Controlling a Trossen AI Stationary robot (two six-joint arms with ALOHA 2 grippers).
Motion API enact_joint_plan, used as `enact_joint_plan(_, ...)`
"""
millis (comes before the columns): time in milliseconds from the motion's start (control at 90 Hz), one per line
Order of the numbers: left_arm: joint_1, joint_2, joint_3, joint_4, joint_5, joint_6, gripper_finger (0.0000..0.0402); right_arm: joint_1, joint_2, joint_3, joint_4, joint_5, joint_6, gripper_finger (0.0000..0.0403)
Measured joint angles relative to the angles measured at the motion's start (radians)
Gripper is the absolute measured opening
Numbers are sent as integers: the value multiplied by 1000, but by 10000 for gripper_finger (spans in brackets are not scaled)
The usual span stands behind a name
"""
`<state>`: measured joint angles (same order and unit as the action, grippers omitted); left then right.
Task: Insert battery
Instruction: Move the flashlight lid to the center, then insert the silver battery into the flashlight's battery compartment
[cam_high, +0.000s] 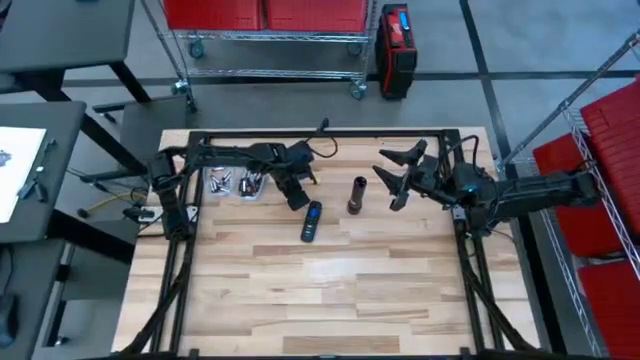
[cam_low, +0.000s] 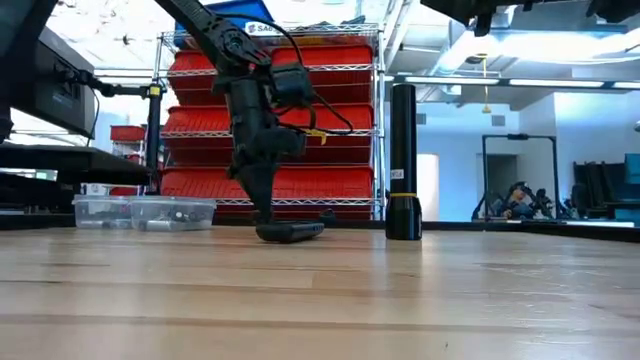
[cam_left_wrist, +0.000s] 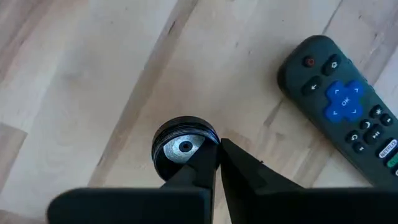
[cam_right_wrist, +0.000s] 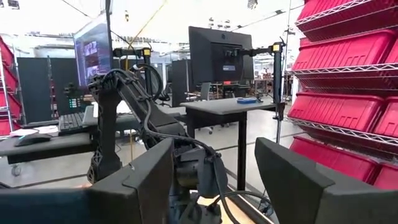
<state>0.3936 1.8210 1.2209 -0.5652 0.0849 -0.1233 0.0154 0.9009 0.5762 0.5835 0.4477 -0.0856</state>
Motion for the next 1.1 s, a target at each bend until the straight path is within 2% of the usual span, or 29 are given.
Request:
enact_joint_plan(333,4,-1,1,-10,-7,10,86,0,0,0,0,0,0,214)
enact_joint_plan(522,4,-7,110,-187,-14,60,99,0,0,0,0,0,0,214)
enact_joint_plan(667,3,-63,244,-389,-116,111,95,0,0,0,0,0,0,214)
enact_joint_plan(756,17,-139,264,-477,-208,139,93,5,0,0,0,0,0,214)
enact_joint_plan(811,42,-184,264,-521,-230,147,92,5,0,0,-1,0,0,214)
enact_joint_plan(922,128,-270,215,-549,-222,135,91,5,0,0,-4,0,0,214)
enact_joint_plan(1100,290,-376,-6,-420,-137,57,91,4,0,0,-26,0,0,214)
